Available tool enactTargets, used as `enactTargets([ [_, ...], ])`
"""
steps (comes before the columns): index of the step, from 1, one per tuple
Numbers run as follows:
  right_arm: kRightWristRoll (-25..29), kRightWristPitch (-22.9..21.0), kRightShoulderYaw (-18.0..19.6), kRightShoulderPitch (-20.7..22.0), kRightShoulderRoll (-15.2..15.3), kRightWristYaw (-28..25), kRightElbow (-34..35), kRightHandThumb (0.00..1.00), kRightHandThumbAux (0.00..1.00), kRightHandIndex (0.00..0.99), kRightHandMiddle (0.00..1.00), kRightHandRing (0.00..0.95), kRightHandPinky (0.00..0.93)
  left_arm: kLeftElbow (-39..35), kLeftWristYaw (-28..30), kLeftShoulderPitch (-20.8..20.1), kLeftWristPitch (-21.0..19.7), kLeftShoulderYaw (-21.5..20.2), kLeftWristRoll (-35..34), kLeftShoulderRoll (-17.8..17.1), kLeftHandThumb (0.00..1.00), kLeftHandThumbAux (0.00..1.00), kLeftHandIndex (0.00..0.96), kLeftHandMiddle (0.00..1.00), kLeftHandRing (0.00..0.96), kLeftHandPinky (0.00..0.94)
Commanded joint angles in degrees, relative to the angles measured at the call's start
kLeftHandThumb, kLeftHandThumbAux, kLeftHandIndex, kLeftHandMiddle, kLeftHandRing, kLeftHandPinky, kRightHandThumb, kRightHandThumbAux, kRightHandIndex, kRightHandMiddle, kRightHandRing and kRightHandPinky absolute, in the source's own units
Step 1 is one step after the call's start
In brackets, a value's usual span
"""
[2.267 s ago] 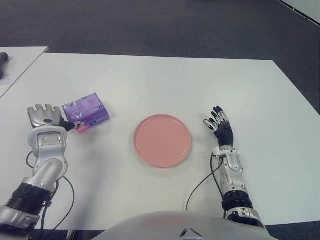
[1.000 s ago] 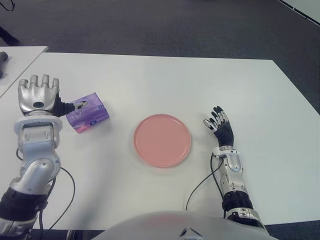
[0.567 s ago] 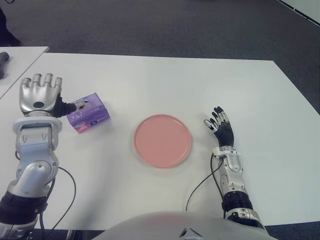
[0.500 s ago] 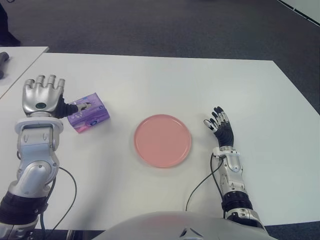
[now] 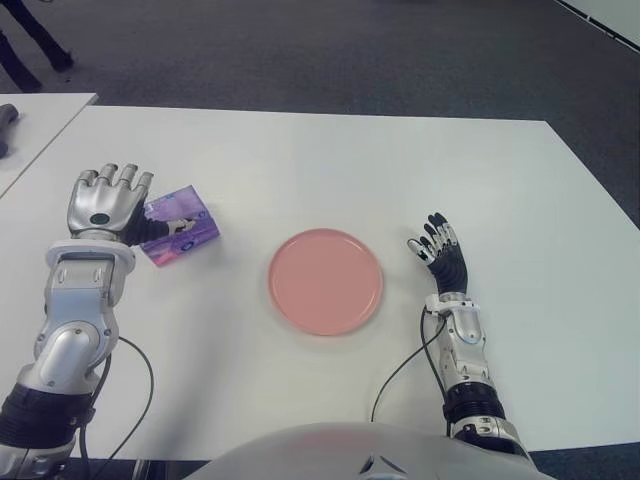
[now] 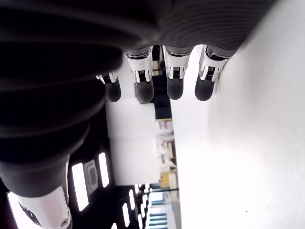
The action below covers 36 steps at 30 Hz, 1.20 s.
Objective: Put the tissue paper into the plate.
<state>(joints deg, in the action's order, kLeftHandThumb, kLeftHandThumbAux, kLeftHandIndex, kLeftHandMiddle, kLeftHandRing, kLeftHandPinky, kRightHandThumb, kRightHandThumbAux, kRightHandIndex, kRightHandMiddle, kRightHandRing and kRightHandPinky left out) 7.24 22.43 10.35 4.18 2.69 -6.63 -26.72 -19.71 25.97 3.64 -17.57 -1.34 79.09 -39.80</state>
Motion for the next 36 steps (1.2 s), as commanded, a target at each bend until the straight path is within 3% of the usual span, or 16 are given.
enactTargets([
  [1, 0.61, -1.69, 0.09, -1.92, -0.45, 0.18, -1.28, 0.129, 0.741, 0.0, 0.011, 0.01, 0.05, 2.55, 0.05, 0.01, 1.48, 1.27, -1.01, -0.48, 0.101, 0.102, 0.0, 0.0, 0.0, 0.0],
  [9, 0.76, -1.87, 0.13, -2.39, -0.35, 0.01, -0.59, 0.129, 0.741, 0.0, 0.011, 0.01, 0.05, 10.48, -2.37, -2.39, 2.48, 4.31, -1.91, 0.2, 0.08, 0.097, 0.0, 0.0, 0.0, 0.0],
  [36, 1.17, -2.48, 0.43, -3.35, 0.0, -0.58, 0.88, 0.129, 0.741, 0.0, 0.011, 0.01, 0.05, 18.33, -9.88, -3.5, 3.58, 8.11, -5.14, -0.98, 0.078, 0.084, 0.0, 0.0, 0.0, 0.0],
])
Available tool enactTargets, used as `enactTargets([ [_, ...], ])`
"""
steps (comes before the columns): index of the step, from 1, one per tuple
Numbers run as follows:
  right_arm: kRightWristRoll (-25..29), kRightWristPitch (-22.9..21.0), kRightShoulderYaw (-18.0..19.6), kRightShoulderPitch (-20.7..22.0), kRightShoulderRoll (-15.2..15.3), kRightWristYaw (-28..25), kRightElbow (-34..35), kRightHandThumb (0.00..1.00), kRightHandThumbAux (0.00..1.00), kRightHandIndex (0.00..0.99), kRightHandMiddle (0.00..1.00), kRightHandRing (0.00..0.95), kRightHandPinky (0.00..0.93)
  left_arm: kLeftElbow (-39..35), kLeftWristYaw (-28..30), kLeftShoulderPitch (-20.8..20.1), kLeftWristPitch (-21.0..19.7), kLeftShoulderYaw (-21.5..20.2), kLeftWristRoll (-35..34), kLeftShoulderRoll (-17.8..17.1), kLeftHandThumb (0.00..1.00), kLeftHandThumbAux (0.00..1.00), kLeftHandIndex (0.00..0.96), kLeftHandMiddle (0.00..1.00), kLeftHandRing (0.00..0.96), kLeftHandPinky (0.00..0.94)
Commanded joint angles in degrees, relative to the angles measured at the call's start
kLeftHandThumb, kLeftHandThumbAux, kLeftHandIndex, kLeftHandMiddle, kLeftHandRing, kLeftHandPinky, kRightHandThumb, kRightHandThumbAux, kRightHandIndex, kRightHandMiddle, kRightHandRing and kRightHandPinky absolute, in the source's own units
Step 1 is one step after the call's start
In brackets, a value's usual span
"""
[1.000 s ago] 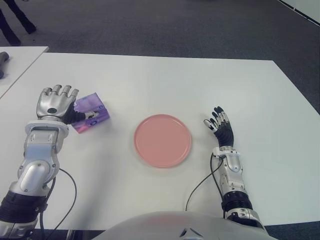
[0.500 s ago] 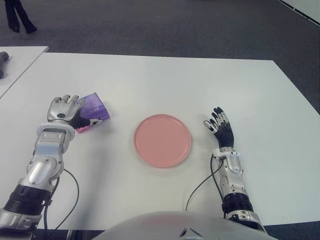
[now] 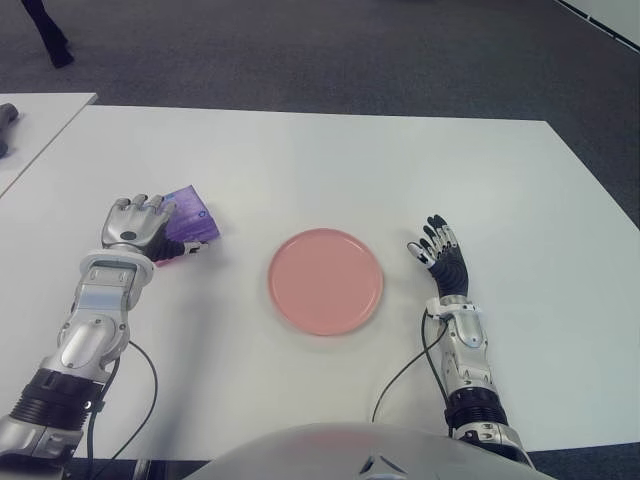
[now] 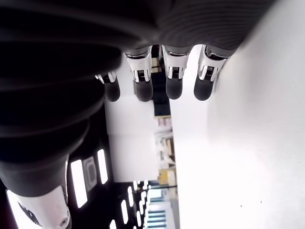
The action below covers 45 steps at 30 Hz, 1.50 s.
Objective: Put the tissue paper into the plate.
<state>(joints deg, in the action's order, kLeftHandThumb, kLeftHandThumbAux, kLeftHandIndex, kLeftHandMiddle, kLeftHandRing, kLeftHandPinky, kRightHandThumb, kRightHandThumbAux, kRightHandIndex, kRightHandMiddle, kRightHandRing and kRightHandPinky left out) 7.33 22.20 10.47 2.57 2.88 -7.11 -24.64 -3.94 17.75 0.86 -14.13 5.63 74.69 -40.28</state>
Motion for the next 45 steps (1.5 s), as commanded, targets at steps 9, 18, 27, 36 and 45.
enactTargets([
  [9, 1.18, -2.18, 0.35, -1.86, -0.11, -0.21, -1.21, 0.129, 0.741, 0.0, 0.011, 0.01, 0.05, 5.93, -4.32, -2.29, 0.09, 2.57, -1.09, -0.73, 0.08, 0.085, 0.0, 0.0, 0.0, 0.0],
  [18, 1.35, -2.16, 0.42, -2.06, 0.03, -0.4, -1.08, 0.129, 0.741, 0.0, 0.011, 0.01, 0.05, 8.34, -7.6, -3.37, -0.34, 3.82, -1.01, -0.87, 0.077, 0.091, 0.0, 0.0, 0.0, 0.0],
  [27, 1.64, -2.19, 0.38, -2.3, 0.23, -0.53, -0.85, 0.129, 0.741, 0.0, 0.011, 0.01, 0.05, 12.29, -13.32, -5.02, 0.25, 5.32, -0.74, -1.5, 0.092, 0.099, 0.0, 0.0, 0.0, 0.0],
  [36, 1.83, -2.31, 0.45, -2.43, 0.42, -0.69, -0.64, 0.129, 0.741, 0.0, 0.011, 0.01, 0.05, 25.75, -23.4, -10.7, 2.03, 8.83, -1.56, -1.88, 0.086, 0.119, 0.0, 0.0, 0.0, 0.0],
  [45, 1.96, -2.3, 0.51, -2.52, 0.53, -0.83, -0.62, 0.129, 0.741, 0.0, 0.011, 0.01, 0.05, 32.36, -32.79, -12.87, 4.31, 11.99, -3.61, -2.16, 0.069, 0.166, 0.0, 0.0, 0.0, 0.0],
])
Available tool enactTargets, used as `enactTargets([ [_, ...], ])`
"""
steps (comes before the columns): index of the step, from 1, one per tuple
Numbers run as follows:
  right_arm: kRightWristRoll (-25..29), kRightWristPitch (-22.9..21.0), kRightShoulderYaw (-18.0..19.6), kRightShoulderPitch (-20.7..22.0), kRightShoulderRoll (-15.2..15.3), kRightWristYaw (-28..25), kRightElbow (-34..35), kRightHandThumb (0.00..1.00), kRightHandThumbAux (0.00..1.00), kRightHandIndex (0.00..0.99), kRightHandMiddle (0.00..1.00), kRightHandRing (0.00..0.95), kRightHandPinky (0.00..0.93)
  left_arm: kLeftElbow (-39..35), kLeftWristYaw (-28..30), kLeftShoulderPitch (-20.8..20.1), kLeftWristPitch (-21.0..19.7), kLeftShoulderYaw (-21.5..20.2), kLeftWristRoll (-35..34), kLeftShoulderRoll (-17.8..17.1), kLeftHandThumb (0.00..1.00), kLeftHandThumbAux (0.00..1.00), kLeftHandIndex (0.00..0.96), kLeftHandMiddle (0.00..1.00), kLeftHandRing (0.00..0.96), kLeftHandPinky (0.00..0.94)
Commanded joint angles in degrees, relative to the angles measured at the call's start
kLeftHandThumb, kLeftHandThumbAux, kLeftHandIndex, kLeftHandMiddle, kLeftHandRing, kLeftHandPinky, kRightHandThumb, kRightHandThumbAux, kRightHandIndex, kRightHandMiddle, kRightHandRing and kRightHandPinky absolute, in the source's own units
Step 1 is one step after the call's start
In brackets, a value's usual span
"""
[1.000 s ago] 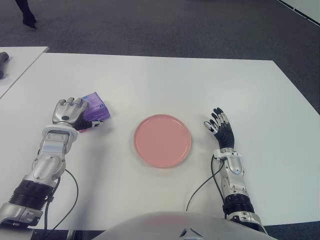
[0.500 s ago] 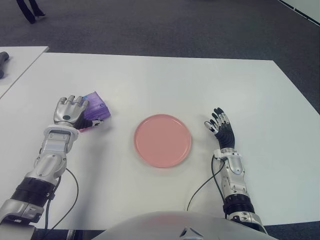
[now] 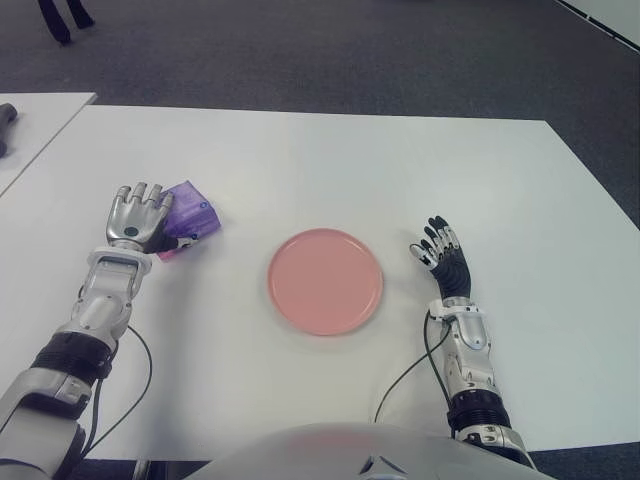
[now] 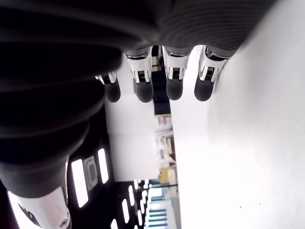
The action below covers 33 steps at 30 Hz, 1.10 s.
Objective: Put the tissue paper into the plate.
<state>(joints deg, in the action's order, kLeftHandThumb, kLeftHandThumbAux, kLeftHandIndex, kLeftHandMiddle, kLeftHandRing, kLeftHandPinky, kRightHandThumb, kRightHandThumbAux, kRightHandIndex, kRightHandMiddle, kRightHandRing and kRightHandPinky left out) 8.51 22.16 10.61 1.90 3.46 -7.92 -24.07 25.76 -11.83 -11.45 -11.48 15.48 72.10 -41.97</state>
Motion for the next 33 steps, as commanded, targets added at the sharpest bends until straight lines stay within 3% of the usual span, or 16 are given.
enactTargets([
  [1, 0.81, -2.28, 0.39, -1.86, -0.02, -0.05, -1.16, 0.129, 0.741, 0.0, 0.011, 0.01, 0.05, 3.57, -4.26, -0.85, 1.94, 2.6, -1.14, -0.41, 0.066, 0.166, 0.0, 0.0, 0.0, 0.0],
  [8, 0.87, -2.38, 0.47, -1.83, 0.06, -0.14, -1.1, 0.129, 0.741, 0.0, 0.011, 0.01, 0.05, 12.77, -11.0, -4.04, 3.5, 6.22, -2.26, 0.68, 0.052, 0.182, 0.0, 0.0, 0.0, 0.0],
  [17, 0.84, -2.49, 0.5, -1.75, 0.04, -0.14, -1.09, 0.129, 0.741, 0.0, 0.011, 0.01, 0.05, 19.46, -14.01, -7.03, 5.33, 9.08, -4.88, 0.7, 0.064, 0.223, 0.0, 0.0, 0.0, 0.0],
  [33, 0.81, -2.7, 0.66, -1.49, 0.08, -0.18, -1.18, 0.129, 0.741, 0.0, 0.011, 0.01, 0.05, 24.33, -18.89, -8.43, 8.83, 12.12, -9.43, 0.02, 0.069, 0.272, 0.0, 0.0, 0.0, 0.0],
])
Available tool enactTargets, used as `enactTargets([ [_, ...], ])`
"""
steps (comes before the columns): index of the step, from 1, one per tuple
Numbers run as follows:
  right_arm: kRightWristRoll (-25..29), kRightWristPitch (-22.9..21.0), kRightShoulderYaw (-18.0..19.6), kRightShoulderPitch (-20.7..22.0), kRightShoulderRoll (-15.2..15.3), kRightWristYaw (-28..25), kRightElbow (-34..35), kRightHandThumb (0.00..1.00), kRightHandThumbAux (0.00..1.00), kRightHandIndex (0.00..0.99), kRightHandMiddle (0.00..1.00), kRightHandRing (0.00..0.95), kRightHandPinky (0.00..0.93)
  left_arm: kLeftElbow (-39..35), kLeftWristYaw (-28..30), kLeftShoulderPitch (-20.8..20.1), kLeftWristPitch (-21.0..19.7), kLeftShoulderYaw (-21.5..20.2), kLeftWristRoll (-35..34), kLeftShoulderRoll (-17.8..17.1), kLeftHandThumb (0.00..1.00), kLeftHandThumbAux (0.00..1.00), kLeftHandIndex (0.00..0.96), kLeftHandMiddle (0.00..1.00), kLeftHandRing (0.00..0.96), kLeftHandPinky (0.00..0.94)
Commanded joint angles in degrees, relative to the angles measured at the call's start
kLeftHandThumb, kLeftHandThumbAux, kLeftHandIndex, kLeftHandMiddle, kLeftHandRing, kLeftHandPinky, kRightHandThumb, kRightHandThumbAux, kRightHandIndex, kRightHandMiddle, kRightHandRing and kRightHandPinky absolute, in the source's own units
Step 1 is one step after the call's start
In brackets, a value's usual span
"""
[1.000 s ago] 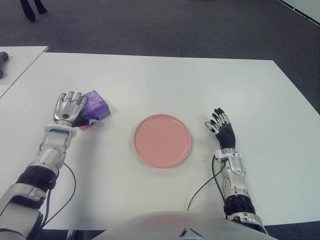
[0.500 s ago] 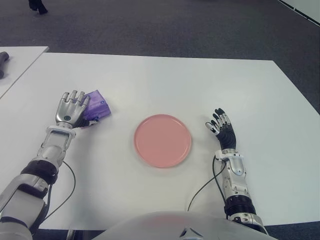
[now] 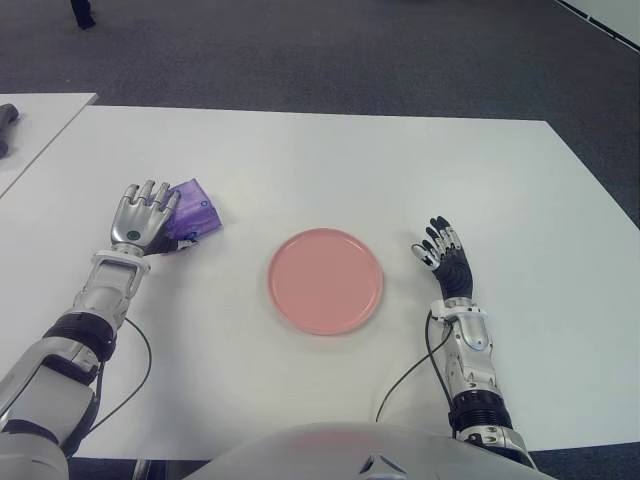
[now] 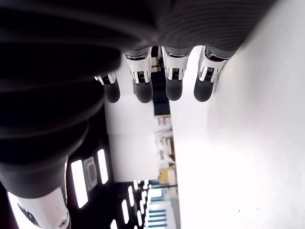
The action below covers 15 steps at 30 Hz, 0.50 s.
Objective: Put the tissue paper into the plate.
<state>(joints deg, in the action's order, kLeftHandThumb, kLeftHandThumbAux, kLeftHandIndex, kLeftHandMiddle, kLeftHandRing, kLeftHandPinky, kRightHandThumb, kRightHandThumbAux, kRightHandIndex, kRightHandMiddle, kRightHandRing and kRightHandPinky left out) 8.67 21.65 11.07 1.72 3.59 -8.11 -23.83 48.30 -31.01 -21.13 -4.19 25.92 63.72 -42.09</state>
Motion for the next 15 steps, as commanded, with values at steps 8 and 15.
enactTargets([
  [8, 0.67, -2.23, 0.31, -1.19, 0.0, -0.08, -1.54, 0.129, 0.741, 0.0, 0.011, 0.01, 0.05, 4.49, -1.54, 0.33, 2.18, 2.72, -2.29, 0.43, 0.075, 0.287, 0.0, 0.0, 0.0, 0.0],
  [15, 0.71, -2.26, 0.38, -1.18, 0.05, -0.15, -1.53, 0.129, 0.741, 0.0, 0.011, 0.01, 0.05, 5.61, -2.65, -0.08, 3.48, 3.38, -4.08, 0.49, 0.083, 0.304, 0.0, 0.0, 0.0, 0.007],
])
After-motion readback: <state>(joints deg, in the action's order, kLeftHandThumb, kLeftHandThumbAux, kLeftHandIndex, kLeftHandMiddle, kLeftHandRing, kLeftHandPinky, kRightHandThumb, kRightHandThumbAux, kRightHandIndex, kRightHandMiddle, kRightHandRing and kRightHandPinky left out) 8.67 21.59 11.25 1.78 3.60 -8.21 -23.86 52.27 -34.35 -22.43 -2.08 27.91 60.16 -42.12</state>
